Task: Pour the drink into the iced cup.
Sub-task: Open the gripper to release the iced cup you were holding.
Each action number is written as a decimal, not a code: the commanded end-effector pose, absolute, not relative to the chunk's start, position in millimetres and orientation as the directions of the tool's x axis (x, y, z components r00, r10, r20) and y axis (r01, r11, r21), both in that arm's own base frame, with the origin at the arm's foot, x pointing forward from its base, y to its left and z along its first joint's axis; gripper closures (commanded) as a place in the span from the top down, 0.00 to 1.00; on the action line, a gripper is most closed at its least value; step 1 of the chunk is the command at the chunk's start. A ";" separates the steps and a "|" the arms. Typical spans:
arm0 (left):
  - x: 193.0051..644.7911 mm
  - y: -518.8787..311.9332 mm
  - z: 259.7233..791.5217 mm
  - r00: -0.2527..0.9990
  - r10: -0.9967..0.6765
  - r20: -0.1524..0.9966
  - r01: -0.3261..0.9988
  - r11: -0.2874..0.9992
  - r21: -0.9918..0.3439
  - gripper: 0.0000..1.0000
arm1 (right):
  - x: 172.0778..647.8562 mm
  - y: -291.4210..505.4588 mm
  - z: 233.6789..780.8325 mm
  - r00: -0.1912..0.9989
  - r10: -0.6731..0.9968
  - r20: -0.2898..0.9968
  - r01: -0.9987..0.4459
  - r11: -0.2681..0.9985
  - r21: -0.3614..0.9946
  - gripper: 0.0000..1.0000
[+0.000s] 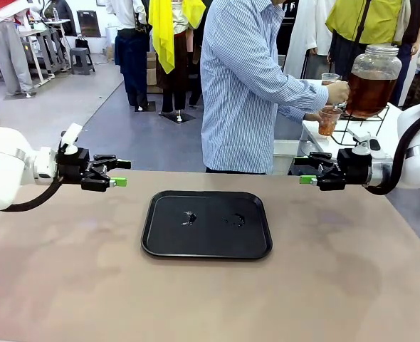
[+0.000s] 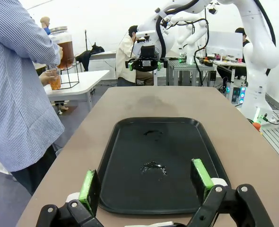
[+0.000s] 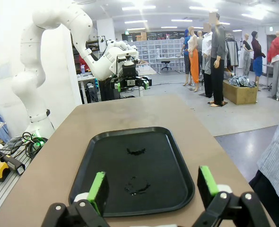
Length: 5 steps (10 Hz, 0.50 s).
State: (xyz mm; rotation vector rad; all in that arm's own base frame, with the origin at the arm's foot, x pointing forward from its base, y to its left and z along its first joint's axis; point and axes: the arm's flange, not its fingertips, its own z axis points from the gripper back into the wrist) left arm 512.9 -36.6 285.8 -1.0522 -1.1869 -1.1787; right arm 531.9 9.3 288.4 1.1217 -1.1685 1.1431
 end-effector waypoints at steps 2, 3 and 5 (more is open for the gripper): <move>512.3 -37.3 290.0 -0.001 -0.100 0.995 0.994 0.108 0.012 1.00 | 534.0 10.8 291.5 0.045 0.062 0.997 -0.996 0.084 0.040 1.00; 512.3 -37.3 290.0 -0.001 -0.100 0.995 0.994 0.108 0.012 1.00 | 534.0 10.8 291.5 0.045 0.062 0.997 -0.996 0.084 0.040 1.00; 512.3 -37.3 290.0 -0.001 -0.100 0.995 0.994 0.108 0.012 1.00 | 534.0 10.8 291.5 0.045 0.062 0.997 -0.996 0.084 0.040 1.00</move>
